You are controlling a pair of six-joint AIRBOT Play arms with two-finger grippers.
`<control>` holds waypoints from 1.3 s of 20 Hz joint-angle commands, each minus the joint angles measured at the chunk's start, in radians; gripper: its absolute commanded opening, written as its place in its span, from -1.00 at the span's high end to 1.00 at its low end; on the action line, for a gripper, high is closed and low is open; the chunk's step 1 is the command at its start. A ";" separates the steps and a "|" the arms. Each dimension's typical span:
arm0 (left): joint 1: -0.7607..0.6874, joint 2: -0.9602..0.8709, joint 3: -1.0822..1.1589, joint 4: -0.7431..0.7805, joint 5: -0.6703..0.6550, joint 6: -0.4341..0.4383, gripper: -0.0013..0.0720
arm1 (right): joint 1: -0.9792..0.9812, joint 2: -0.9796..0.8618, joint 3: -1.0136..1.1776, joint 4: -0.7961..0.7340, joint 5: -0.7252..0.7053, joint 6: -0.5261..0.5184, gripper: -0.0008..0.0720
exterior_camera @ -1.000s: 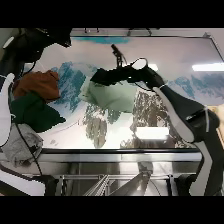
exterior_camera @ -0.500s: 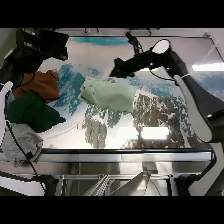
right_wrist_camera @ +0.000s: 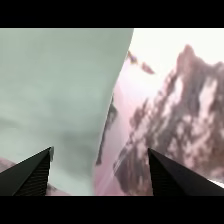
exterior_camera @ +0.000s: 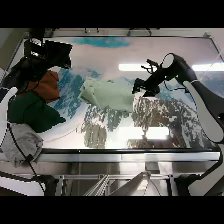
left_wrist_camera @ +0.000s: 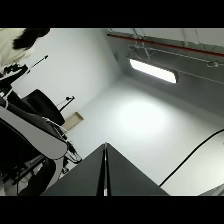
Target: Fold the shirts.
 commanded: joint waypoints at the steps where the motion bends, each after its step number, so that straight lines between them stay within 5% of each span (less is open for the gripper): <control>1: -0.001 0.000 -0.005 0.000 -0.011 0.003 0.95 | -0.004 -0.098 -0.014 0.205 -0.072 -0.070 -0.81; 6: -0.001 0.000 -0.005 0.001 -0.011 0.003 0.95 | -0.004 -0.198 -0.014 0.565 -0.096 -0.310 -0.77; 7: -0.001 0.000 -0.005 0.001 -0.011 0.003 0.95 | -0.004 -0.204 -0.014 0.632 -0.092 -0.370 -0.41; 8: -0.001 0.000 -0.005 0.001 -0.011 0.003 0.95 | -0.005 -0.204 -0.014 0.702 -0.082 -0.441 0.86; 12: -0.001 0.000 -0.005 0.001 -0.011 0.003 0.95 | -0.059 -0.145 0.012 0.834 0.013 -0.519 0.91; 18: -0.001 0.000 -0.005 0.001 -0.011 0.003 0.95 | -0.392 0.166 0.022 0.761 -0.145 -0.365 0.91; 21: -0.001 0.000 -0.005 0.002 -0.011 0.009 0.95 | -0.606 0.290 0.022 0.592 -0.147 -0.189 0.91; 26: -0.053 0.000 -0.005 0.003 -0.011 0.040 0.95 | -0.888 0.504 0.021 0.069 0.096 0.090 0.91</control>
